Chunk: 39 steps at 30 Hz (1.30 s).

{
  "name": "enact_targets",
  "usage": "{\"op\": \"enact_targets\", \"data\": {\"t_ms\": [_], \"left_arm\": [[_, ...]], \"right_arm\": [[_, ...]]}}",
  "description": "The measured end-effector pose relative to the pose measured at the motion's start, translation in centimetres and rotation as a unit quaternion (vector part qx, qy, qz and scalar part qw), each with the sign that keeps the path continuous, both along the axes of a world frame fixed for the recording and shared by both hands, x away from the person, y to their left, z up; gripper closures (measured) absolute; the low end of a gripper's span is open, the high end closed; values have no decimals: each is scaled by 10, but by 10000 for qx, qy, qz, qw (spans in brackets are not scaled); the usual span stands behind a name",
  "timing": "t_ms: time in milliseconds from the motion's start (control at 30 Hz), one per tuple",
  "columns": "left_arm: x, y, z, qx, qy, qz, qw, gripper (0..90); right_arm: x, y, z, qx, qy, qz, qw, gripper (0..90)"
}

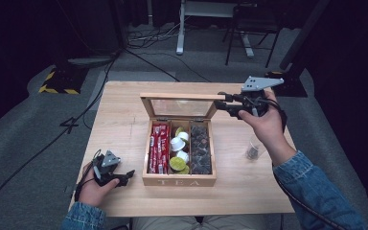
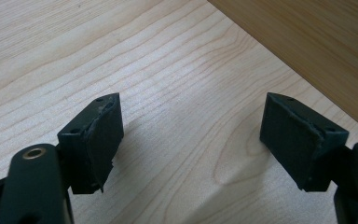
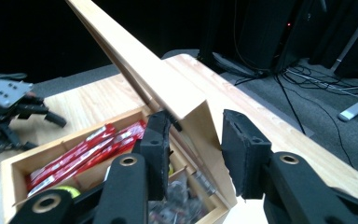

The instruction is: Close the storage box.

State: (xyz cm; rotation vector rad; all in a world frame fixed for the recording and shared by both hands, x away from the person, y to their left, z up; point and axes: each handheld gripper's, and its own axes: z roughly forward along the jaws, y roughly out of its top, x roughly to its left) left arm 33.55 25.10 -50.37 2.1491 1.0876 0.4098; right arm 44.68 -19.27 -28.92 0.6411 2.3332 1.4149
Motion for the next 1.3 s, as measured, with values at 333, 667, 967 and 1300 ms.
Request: {"op": "enact_targets", "data": {"t_ms": [333,667,967,1300], "left_arm": [[0,0,0,1,-1,9,10000,219],[0,0,0,-10,-6,30,10000,219],[-1,-1,0,-11,-6,39,10000,219],[-1,-1,-1,-24,-19,62,10000,220]], "right_arm": [[-37,-1,-20,-151,-26,22,9999,567],[-56,-2,-39,-60,-39,51,10000,522],[-77,0,-59,-314,-143,53,9994,492],[-92,1,-79,-554,-229,56,9982,466]]}}
